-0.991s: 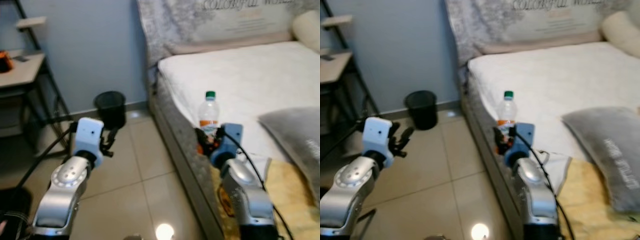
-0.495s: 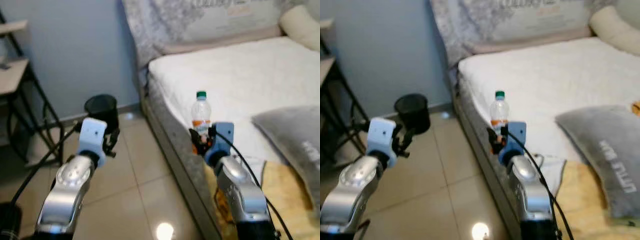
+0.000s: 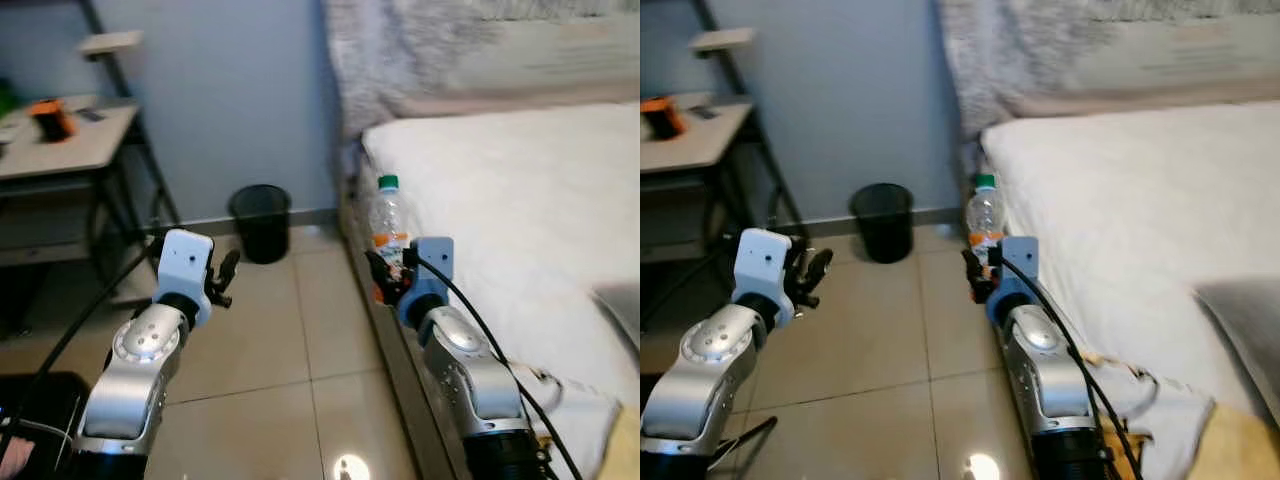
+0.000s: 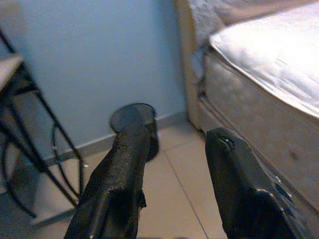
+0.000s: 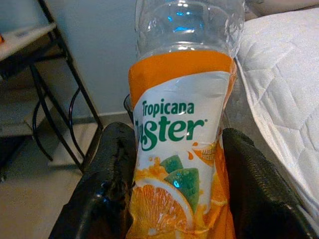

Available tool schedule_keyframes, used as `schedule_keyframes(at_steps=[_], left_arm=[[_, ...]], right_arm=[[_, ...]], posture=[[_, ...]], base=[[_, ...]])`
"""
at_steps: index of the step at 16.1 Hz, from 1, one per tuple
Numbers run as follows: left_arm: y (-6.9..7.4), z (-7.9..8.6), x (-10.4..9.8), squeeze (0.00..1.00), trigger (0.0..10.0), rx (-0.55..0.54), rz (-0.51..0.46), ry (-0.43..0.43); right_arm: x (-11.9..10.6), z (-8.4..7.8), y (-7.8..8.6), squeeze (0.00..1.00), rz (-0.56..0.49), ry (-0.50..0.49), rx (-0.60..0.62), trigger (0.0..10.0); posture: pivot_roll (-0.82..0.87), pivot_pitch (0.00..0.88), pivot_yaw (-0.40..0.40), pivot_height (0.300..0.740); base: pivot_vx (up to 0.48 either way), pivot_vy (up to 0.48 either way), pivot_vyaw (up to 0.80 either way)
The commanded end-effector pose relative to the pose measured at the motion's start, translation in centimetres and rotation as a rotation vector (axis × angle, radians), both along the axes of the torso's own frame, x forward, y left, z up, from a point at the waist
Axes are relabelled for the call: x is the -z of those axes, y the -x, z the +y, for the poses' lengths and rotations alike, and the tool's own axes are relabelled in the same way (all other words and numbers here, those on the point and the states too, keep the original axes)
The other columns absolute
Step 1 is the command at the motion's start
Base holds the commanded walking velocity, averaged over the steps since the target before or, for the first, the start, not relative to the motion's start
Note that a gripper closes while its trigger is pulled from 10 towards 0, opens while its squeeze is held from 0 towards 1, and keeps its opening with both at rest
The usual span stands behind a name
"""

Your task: Clean up the room

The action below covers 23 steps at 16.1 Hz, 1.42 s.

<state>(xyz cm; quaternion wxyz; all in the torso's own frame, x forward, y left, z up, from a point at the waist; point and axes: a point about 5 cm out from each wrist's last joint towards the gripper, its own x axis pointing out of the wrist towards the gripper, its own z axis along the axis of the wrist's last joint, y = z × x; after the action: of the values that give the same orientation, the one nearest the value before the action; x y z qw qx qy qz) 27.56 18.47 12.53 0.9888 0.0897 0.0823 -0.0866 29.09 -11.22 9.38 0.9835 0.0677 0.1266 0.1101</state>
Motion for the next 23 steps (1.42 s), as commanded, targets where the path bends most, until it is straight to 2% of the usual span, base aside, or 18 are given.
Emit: schedule_keyframes(at_steps=[1, 8, 12, 14, 23], left_arm=[[-0.23, -0.33, -0.33, 0.0, 10.0, 0.008, -0.017, 0.014], [-0.25, -0.18, -0.08, 0.0, 10.0, -0.014, -0.013, 0.039], [-0.3, 0.12, -0.29, 0.0, 10.0, -0.018, -0.019, 0.026], [-0.39, 0.44, -0.43, 0.0, 10.0, -0.028, -0.02, 0.031], [-0.06, 0.47, -0.32, 0.0, 10.0, -0.04, -0.016, 0.041]], right_arm=[[-0.07, -0.39, -0.04, 0.0, -0.018, 0.015, 0.003, 10.0], [-0.14, -0.69, -0.27, 0.0, -0.017, 0.02, 0.035, 10.0], [0.34, -1.01, -0.19, 0.0, 0.002, 0.007, 0.062, 10.0], [0.06, -0.53, -0.26, 0.0, -0.01, 0.013, 0.044, 10.0], [0.18, -0.5, 0.23, 0.0, -0.009, 0.002, 0.039, 10.0]], posture=[[0.12, 0.0, 0.039, 0.74], [0.12, 0.0, 0.041, 0.74], [0.15, 0.0, 0.023, 0.74], [0.14, 0.0, 0.034, 0.74], [0.16, 0.0, 0.02, 0.74]], base=[[0.311, 0.0, 0.0], [0.312, 0.0, 0.0], [0.316, 0.0, 0.0], [0.317, 0.0, 0.0], [0.318, 0.0, 0.05]])
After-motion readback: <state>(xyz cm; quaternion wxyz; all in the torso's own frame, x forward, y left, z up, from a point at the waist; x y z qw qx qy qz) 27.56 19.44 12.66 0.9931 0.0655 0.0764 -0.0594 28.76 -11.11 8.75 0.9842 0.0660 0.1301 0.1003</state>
